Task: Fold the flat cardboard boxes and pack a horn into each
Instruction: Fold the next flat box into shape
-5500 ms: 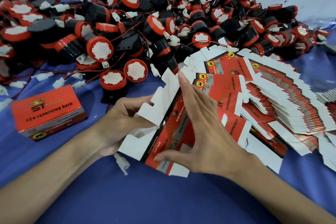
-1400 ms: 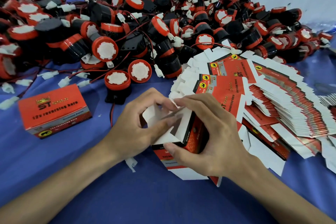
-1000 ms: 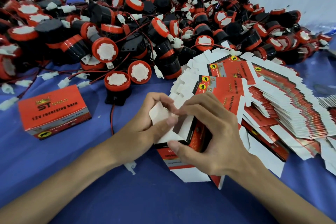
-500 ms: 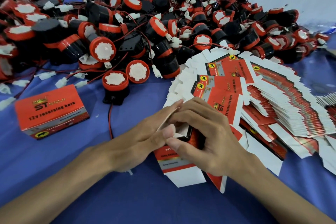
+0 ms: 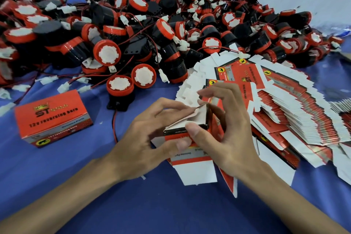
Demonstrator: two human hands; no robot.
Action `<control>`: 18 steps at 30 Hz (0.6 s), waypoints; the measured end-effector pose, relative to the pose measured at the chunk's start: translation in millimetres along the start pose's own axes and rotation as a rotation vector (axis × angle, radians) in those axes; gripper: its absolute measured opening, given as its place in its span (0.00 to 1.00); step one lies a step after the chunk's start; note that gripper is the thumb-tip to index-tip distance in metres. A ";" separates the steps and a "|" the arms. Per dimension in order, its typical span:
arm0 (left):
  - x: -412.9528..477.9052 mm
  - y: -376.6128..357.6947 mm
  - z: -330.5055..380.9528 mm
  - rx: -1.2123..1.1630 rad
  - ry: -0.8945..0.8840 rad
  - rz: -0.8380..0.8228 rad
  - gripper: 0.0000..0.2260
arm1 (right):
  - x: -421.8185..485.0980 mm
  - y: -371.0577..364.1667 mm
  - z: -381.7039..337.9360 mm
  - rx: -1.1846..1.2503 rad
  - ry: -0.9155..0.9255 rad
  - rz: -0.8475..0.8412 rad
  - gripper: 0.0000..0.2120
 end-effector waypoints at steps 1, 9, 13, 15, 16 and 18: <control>0.4 -0.1 1.9 0.009 -0.025 0.033 0.22 | 0.5 0.3 0.8 0.001 -0.027 -0.025 0.24; 1.2 2.9 17.7 0.325 -0.341 0.235 0.22 | -1.0 -1.0 6.9 0.175 -0.080 -0.300 0.44; -0.4 -0.4 14.7 0.260 -0.341 0.196 0.18 | -4.0 -4.7 6.2 0.204 0.005 -0.228 0.40; -0.9 -0.5 12.2 0.235 -0.339 0.195 0.19 | -3.8 -5.7 6.8 0.202 0.027 -0.203 0.40; -0.9 -0.3 11.6 0.231 -0.340 0.193 0.18 | -3.4 -6.1 6.9 0.205 0.034 -0.191 0.39; -1.3 0.1 11.9 0.231 -0.339 0.189 0.17 | -3.2 -7.0 6.5 0.214 0.047 -0.179 0.39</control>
Point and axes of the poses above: each hand's wrist, its own x-axis towards the middle knuckle, its own y-axis out of the back of the hand, z = x × y, the point moved 3 cm from there along x, towards the middle knuckle, and after that the axes turned 6 degrees about -x, right-handed, at the moved point
